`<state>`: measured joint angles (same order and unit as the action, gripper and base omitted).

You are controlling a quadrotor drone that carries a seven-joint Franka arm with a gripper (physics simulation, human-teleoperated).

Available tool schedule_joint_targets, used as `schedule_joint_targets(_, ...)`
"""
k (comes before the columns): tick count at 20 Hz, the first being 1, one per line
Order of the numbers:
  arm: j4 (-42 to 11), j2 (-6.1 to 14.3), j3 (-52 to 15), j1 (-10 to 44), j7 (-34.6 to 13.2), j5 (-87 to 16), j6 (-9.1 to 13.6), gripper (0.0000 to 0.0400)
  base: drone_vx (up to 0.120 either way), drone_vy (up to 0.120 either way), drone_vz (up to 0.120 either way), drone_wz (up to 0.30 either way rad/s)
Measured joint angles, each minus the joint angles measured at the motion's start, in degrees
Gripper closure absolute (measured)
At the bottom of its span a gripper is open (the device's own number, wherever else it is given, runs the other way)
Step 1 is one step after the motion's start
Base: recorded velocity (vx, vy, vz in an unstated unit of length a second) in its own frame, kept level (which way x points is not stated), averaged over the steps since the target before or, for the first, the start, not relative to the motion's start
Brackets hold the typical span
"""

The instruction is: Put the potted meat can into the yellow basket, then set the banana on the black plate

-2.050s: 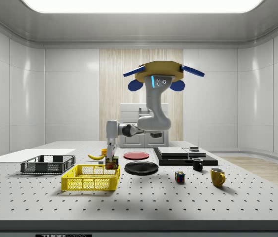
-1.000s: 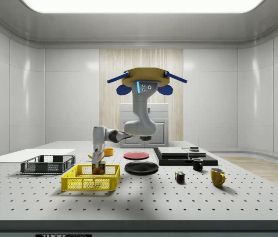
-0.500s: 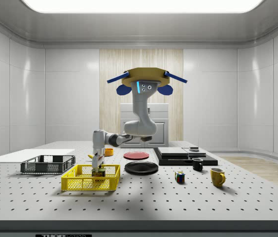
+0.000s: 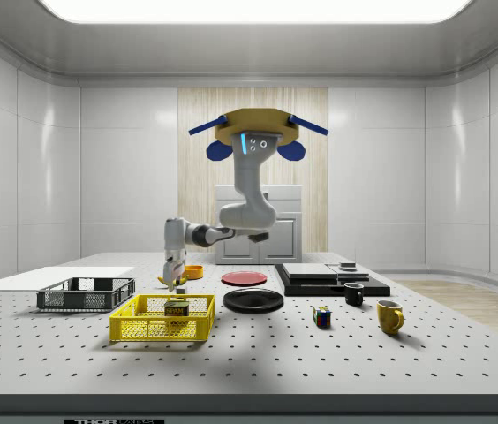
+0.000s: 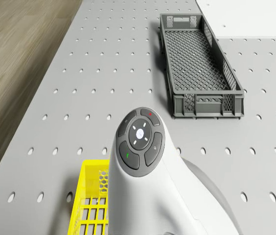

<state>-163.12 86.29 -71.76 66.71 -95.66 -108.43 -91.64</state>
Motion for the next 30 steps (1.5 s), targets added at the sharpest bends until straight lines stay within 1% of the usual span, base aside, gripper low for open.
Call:
schedule_joint_targets(2,0.0,0.0,-0.1,0.0,0.0,0.1,0.0,0.0002,0.12,-0.12,0.08,0.0)
schedule_joint_targets(22,0.0,0.4,-0.2,0.1,-0.1,0.3,-0.3,0.0,0.12,-0.12,0.0,0.0)
schedule_joint_targets(28,0.0,0.5,-0.2,0.1,-0.2,0.4,-0.4,0.0,0.013,-0.12,0.0,0.0)
schedule_joint_targets(30,0.0,0.5,-0.2,0.1,-0.2,0.4,-0.4,0.0,0.0,-0.12,-0.08,0.0)
